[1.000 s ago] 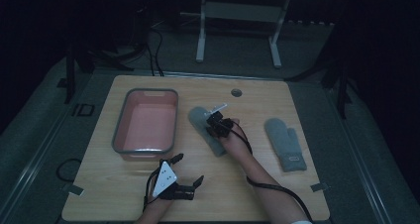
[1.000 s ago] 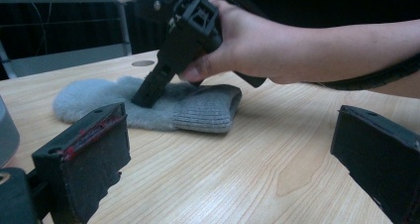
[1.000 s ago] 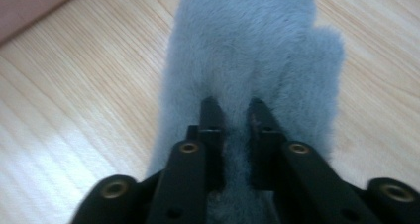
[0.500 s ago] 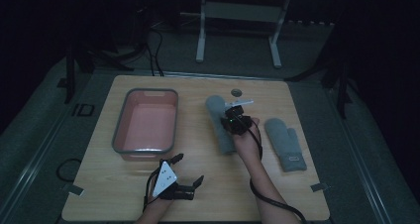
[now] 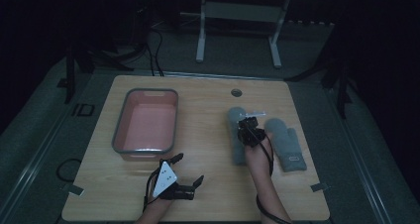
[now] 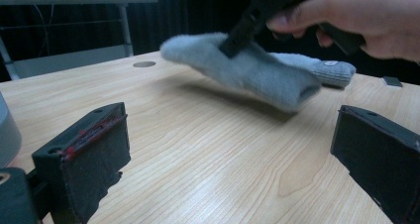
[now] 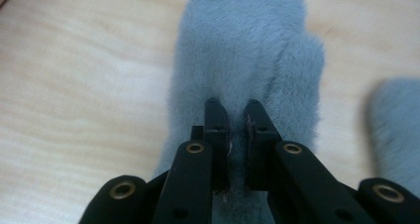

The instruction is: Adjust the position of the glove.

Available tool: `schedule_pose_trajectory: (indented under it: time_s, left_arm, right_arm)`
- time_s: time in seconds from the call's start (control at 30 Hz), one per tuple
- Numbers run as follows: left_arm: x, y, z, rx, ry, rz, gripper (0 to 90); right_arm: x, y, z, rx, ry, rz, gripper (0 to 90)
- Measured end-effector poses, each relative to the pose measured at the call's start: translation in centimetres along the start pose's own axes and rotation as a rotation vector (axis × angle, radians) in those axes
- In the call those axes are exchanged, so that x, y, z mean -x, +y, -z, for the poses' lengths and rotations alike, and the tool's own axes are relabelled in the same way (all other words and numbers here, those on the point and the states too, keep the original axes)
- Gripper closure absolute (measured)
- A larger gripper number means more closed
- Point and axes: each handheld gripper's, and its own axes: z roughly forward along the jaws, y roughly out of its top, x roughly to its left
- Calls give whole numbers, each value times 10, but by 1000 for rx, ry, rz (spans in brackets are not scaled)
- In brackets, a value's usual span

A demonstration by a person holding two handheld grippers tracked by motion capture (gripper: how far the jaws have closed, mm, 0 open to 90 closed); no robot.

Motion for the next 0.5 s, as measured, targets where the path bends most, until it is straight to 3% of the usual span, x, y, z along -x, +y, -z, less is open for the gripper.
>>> schedule_pose_trajectory:
  time_s: [0.17, 0.2, 0.5]
  left_arm:
    - [0, 0, 0, 0, 0, 0, 21]
    - [0, 0, 0, -1, -1, 0, 21]
    - [0, 0, 0, -1, -5, 5, 21]
  right_arm:
    - [-3, -13, -11, -22, 27, -54, 833]
    - [-5, -17, -17, -31, 41, -85, 833]
    - [-12, -24, -30, -21, 81, -154, 814]
